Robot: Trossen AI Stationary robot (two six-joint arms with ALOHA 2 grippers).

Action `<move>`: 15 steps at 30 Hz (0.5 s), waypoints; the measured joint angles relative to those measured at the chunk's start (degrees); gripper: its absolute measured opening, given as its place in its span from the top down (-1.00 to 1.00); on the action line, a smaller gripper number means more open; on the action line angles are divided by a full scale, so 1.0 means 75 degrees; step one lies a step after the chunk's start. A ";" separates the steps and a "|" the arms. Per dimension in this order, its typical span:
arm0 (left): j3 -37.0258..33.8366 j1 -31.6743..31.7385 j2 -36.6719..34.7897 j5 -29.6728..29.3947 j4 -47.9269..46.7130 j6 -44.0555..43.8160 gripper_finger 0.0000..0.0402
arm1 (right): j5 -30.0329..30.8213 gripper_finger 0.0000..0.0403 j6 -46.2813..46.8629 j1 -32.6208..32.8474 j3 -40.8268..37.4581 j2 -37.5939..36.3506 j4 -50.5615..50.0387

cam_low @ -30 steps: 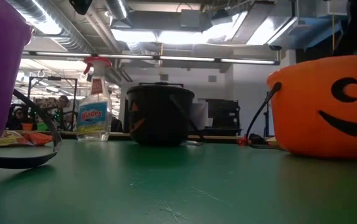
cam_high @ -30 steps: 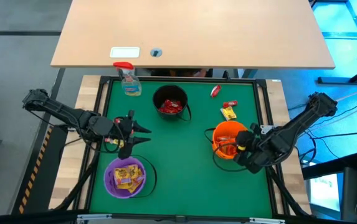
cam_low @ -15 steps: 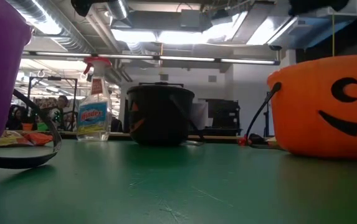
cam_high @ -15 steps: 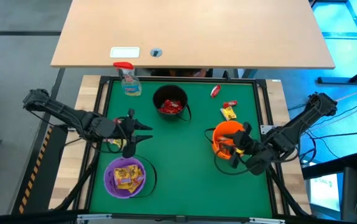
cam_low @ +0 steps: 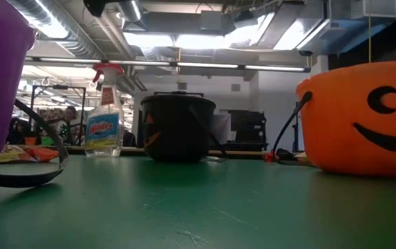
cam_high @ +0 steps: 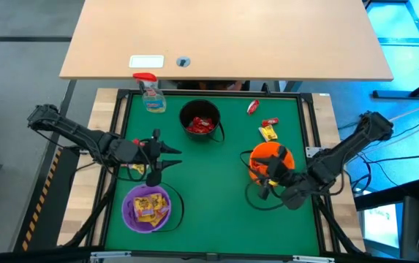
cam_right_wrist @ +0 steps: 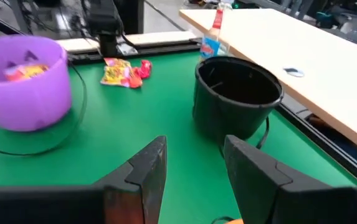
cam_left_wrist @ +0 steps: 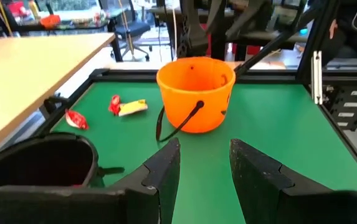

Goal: Sort candy
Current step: Put the yellow candy into the violet bucket

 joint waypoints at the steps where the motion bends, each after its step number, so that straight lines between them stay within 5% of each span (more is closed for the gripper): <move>1: 0.0000 0.0000 0.0000 -0.0003 0.0040 0.0031 0.36 | -0.0039 0.21 -0.0006 -0.0053 0.0000 0.0097 0.0053; 15: 0.0000 0.0000 0.0000 0.0006 0.0072 0.0040 0.36 | -0.1321 0.21 -0.0545 -0.0840 0.0000 0.1109 0.1139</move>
